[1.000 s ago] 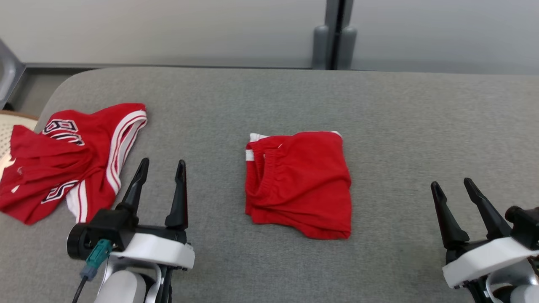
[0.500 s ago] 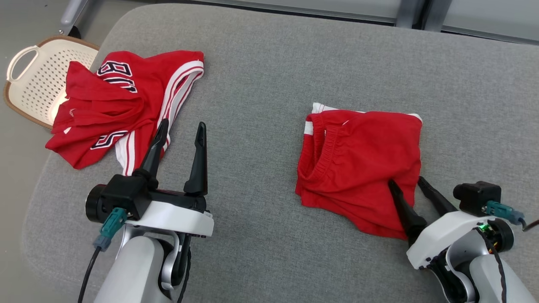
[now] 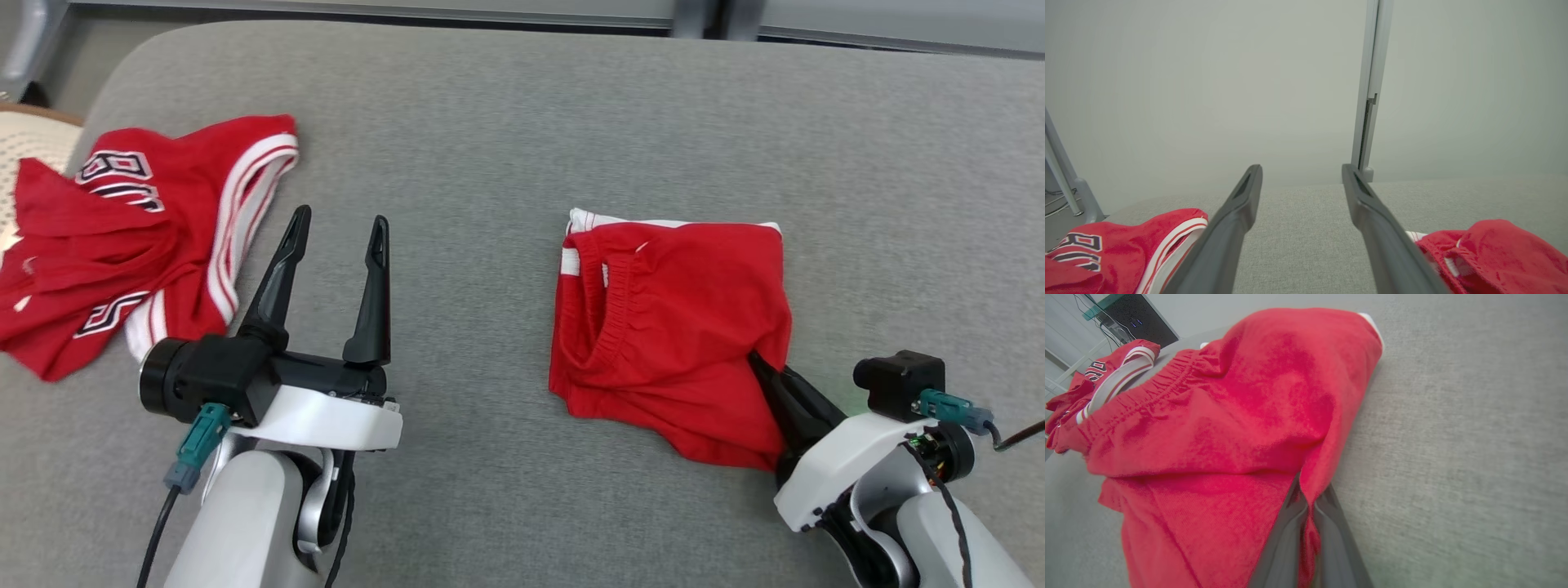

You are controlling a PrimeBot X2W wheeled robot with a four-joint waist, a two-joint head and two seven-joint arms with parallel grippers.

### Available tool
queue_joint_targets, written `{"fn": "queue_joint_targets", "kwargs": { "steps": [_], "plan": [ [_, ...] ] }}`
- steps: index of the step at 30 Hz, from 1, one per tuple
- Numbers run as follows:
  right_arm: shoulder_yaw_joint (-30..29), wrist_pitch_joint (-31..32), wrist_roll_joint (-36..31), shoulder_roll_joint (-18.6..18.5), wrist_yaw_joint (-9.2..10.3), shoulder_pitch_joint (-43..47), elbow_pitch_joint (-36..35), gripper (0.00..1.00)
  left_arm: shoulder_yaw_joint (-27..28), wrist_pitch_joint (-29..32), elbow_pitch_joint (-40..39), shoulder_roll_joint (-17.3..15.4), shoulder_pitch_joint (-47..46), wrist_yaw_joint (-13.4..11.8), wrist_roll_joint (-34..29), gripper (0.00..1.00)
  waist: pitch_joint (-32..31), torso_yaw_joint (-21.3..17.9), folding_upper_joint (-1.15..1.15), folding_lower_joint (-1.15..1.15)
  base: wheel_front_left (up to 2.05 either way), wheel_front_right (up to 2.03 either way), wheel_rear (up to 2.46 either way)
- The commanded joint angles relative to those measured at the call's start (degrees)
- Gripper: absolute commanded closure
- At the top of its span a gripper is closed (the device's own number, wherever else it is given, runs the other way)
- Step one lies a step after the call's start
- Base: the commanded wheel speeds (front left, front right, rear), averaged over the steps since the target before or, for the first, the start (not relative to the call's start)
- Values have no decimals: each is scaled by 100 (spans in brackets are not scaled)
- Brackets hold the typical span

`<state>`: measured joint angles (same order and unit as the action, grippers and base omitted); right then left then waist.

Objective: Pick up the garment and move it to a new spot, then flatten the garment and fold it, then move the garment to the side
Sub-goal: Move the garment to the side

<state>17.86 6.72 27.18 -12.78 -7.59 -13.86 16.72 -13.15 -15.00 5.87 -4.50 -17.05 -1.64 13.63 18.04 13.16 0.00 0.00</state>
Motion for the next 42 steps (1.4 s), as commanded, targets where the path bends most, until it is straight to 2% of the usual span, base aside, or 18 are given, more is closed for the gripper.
{"fn": "queue_joint_targets", "kwargs": {
  "steps": [1, 8, 9, 15, 20, 27, 29, 34, 35, 36, 37, 38, 39, 42],
  "plan": [
    [-30, -37, 3, -121, 18, 131, 37, 100, 5, -23, -37, -38, -64, 10, -42, 0, 23, -404, 0, 0, 0, 0, 0],
    [-3, -234, 60, -395, 17, 110, 41, 100, -94, 112, -283, -221, -74, 54, -156, 0, 158, -1485, 0, 0, 0, 0, 0],
    [25, -279, -4, -534, 18, -16, 74, 100, -117, 204, -397, -272, -107, 51, -176, 0, 270, -1765, 0, 0, 0, 0, 0],
    [73, -510, -63, -1003, 15, -613, 366, 100, -231, 473, -729, -385, -396, 123, -288, 0, 723, -2301, 0, 0, 0, 0, 0],
    [-150, -690, -6, -1659, 16, -1306, 728, 100, -372, 632, -1041, -444, -747, 187, -428, 0, 1144, -2434, 0, 0, 0, 0, 0],
    [-594, -887, -48, -2595, 15, -2099, 1435, 100, -518, 765, -1395, -494, -1190, 269, -563, 0, 1779, -2276, 0, 0, 0, 0, 0],
    [-711, -966, 19, -2764, 15, -2287, 1672, 100, -552, 772, -1470, -500, -1284, 301, -587, 0, 1922, -2220, 0, 0, 0, 0, 0],
    [-939, -1130, 118, -2835, 15, -2722, 2237, 100, -593, 794, -1539, -534, -1448, 327, -622, 0, 2138, -2136, 0, 0, 0, 0, 0],
    [-962, -1148, 113, -2816, 16, -2787, 2363, 92, -597, 798, -1536, -538, -1457, 323, -627, 0, 2158, -2132, 0, 0, 0, 0, 0],
    [-962, -1148, 113, -2816, 16, -2787, 2363, 92, -597, 798, -1536, -538, -1457, 323, -627, 0, 2158, -2132, 0, 0, 0, 0, 0],
    [-986, -1159, 163, -2760, 15, -2847, 2488, 60, -604, 806, -1531, -543, -1463, 321, -630, 0, 2178, -2130, 0, 0, 0, 0, 0],
    [-1008, -1182, 195, -2704, 15, -2897, 2597, 16, -611, 806, -1523, -547, -1472, 315, -633, 0, 2187, -2131, 0, 0, 0, 0, 0],
    [-1037, -1225, 203, -2669, 15, -2940, 2712, 0, -608, 802, -1510, -552, -1474, 306, -630, 0, 2187, -2137, 0, 0, 0, 0, 0],
    [-1108, -1443, 291, -2504, 15, -2949, 3007, 0, -589, 772, -1438, -575, -1402, 278, -595, 0, 2108, -2184, 0, 0, 0, 0, 0]
  ]
}}
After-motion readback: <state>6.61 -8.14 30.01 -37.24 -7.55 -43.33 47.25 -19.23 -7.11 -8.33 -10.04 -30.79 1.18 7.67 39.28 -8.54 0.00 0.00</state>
